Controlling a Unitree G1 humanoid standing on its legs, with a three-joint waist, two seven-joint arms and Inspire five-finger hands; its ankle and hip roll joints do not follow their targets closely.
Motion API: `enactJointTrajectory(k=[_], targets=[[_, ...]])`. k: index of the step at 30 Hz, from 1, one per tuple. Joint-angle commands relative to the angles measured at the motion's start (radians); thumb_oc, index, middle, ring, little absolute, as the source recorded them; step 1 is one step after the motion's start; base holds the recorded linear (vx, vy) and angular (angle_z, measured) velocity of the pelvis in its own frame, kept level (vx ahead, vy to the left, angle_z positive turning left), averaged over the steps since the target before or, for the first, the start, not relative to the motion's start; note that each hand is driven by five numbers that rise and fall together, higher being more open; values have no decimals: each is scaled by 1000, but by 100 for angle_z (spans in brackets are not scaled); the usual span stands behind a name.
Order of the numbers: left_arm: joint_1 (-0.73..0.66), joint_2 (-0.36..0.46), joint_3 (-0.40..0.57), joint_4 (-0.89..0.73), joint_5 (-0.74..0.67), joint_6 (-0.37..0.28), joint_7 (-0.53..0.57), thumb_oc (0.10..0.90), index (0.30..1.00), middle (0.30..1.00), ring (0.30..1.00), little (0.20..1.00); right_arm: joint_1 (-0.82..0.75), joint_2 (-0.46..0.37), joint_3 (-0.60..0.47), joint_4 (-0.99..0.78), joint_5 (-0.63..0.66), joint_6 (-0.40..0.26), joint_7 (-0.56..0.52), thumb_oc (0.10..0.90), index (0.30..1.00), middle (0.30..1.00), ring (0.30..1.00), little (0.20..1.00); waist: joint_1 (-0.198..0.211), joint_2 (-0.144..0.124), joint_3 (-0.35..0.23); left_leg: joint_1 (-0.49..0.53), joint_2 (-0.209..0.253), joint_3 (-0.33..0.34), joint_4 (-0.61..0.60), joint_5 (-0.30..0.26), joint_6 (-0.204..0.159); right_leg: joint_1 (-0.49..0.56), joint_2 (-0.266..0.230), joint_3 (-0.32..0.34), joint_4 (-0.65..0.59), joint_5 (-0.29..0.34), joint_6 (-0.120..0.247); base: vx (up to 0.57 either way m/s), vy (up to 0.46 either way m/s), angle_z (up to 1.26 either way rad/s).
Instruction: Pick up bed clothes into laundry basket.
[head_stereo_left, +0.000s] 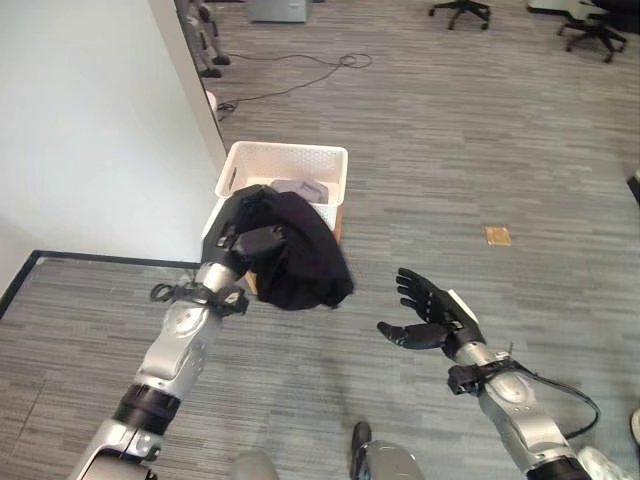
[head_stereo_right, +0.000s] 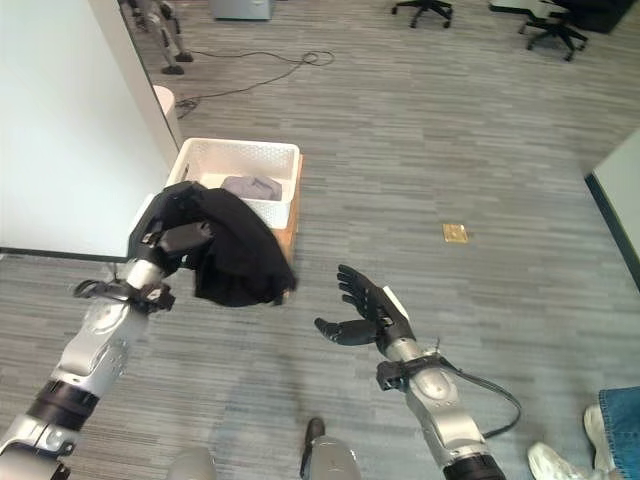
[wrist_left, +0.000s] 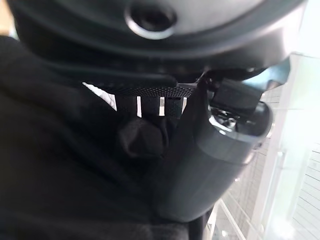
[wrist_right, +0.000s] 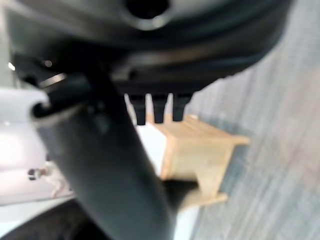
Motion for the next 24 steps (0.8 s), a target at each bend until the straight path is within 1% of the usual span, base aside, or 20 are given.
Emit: enactJointTrajectory(k=[1, 2, 3, 5, 6, 7, 8, 9, 11, 12, 13, 14, 16, 17, 18, 19, 20, 21, 22, 24], targets=[[-183, 25, 68, -73, -60, -130, -3, 400, 300, 300, 300, 300, -40, -46, 15, -98, 42, -78, 6, 800, 900, 900, 900, 900, 19, 49, -62, 39, -3, 80, -289, -29, -16, 91, -18, 36, -138, 14, 98, 264, -47, -4], [-183, 25, 68, -73, -60, -131, -3, 400, 300, 300, 300, 300, -40, -46, 15, -98, 42, -78, 6, 800, 900, 900, 900, 900, 20, 48, -61, 40, -4, 81, -291, -28, -16, 92, -19, 36, -138, 14, 99, 397, -58, 0], [-182, 33, 66, -77, -55, -133, -2, 400, 300, 300, 300, 300, -30, -43, 9, -98, 38, -82, 0, 800, 900, 900, 900, 900, 29, 56, -63, 30, -21, 107, -361, -28, -12, 102, -12, 34, -141, 5, 102, 282, -9, 4], [-164, 59, 87, -93, -47, -138, -17, 400, 300, 300, 300, 300, -16, -41, 6, -88, 11, -85, 7, 800, 900, 900, 900, 900, 67, 92, -82, 12, -103, 165, -596, -4, 15, 158, 36, 24, -148, -32, 111, 553, -25, -9], [-151, 68, 98, -94, -44, -141, -19, 400, 300, 300, 300, 300, -15, -40, 6, -82, -1, -86, 11, 800, 900, 900, 900, 900, 75, 93, -91, 26, -115, 193, -613, -11, 25, 175, 37, 19, -145, -40, 116, 539, -3, -28], [-151, 73, 99, -98, -53, -132, -37, 400, 300, 300, 300, 300, -16, -29, 8, -86, 3, -68, 33, 800, 900, 900, 900, 900, 79, 91, -103, 69, -128, 193, -630, -57, 49, 183, 29, 17, -123, -61, 127, 408, 50, -23], [-155, 71, 99, -98, -40, -136, -30, 400, 300, 300, 300, 300, -18, -12, 16, -87, 9, -72, 40, 800, 900, 900, 900, 900, 81, 92, -116, 108, -150, 172, -660, -77, 74, 185, 21, 12, -96, -74, 136, 416, 95, -23], [-155, 64, 102, -99, -41, -136, -30, 400, 300, 300, 300, 300, -19, 3, 25, -76, 11, -74, 46, 800, 900, 900, 900, 900, 84, 92, -126, 145, -170, 169, -698, -83, 86, 180, 11, 9, -41, -65, 149, 363, 146, -33], [-159, 66, 97, -93, -26, -130, -16, 400, 300, 300, 300, 300, -4, 32, 31, -69, 8, -70, 50, 800, 900, 900, 900, 900, 73, 91, -139, 216, -194, 178, -759, -103, 125, 110, -40, 8, 175, 24, 206, 272, 204, -25], [-172, 72, 92, -90, -23, -130, -11, 400, 300, 300, 300, 300, 1, 45, 32, -70, 20, -65, 53, 800, 900, 900, 900, 900, 61, 101, -132, 243, -191, 173, -784, -97, 139, 65, -53, 24, 290, 74, 220, 185, 190, 3], [-197, 79, 76, -81, -24, -128, -8, 400, 300, 300, 300, 300, 13, 57, 33, -66, 37, -63, 60, 800, 900, 900, 900, 900, 38, 114, -116, 269, -182, 155, -802, -92, 142, 8, -44, 60, 381, 86, 216, 173, 125, 31], [-205, 85, 67, -80, -16, -127, -11, 400, 300, 300, 300, 300, 26, 63, 32, -65, 34, -61, 66, 800, 900, 900, 900, 900, 21, 127, -113, 289, -172, 133, -813, -94, 142, -33, -25, 92, 406, 83, 207, 205, 44, 34], [-211, 96, 65, -86, -11, -129, -13, 400, 300, 300, 300, 300, 38, 65, 26, -70, 29, -56, 77, 800, 900, 900, 900, 900, 12, 129, -112, 312, -175, 116, -827, -101, 142, -62, -34, 103, 394, 63, 196, 231, -49, 86], [-249, 113, 42, -91, -2, -131, -15, 400, 300, 300, 300, 300, 63, 66, 12, -70, 43, -54, 82, 800, 900, 900, 900, 900, -5, 137, -116, 340, -169, 73, -845, -115, 123, -97, -69, 123, 253, 49, 183, 228, -91, 105], [-250, 113, 41, -90, -2, -132, -15, 400, 300, 300, 300, 300, 63, 66, 11, -70, 43, -54, 82, 800, 900, 900, 900, 900, -6, 138, -115, 342, -169, 71, -846, -116, 122, -94, -69, 121, 251, 48, 183, 307, -138, 98], [-272, 119, 24, -84, -1, -134, -14, 400, 300, 300, 300, 300, 69, 63, 3, -72, 45, -54, 80, 800, 900, 900, 900, 900, -20, 134, -115, 353, -176, 50, -852, -125, 113, -92, -64, 152, 154, 38, 189, 84, -51, 61], [-274, 119, 23, -83, -1, -134, -14, 400, 300, 300, 300, 300, 69, 63, 2, -72, 45, -54, 80, 800, 900, 900, 900, 900, -19, 135, -116, 351, -173, 50, -853, -123, 112, -91, -62, 150, 145, 44, 188, 200, -136, 76], [-282, 143, 20, -62, 30, -153, 7, 400, 300, 300, 300, 300, 81, 55, -10, -78, 41, -65, 84, 800, 900, 900, 900, 900, -22, 109, -124, 348, -186, 34, -844, -135, 100, -48, -54, 179, -17, 48, 199, 142, -112, 90], [-286, 165, 8, -73, 3, -133, -38, 400, 300, 300, 300, 300, 82, 57, -11, -73, 44, -52, 85, 800, 900, 900, 900, 900, -19, 105, -131, 343, -192, 25, -833, -136, 98, -8, -55, 187, -38, 68, 218, 194, -119, 77], [-327, 177, 0, -70, 33, -136, -18, 400, 300, 300, 300, 300, 85, 63, 6, -73, 69, -46, 96, 800, 900, 900, 900, 900, -1, 96, -155, 358, -195, 20, -849, -137, 97, 29, -60, 163, -71, 61, 222, 164, -74, 73]])
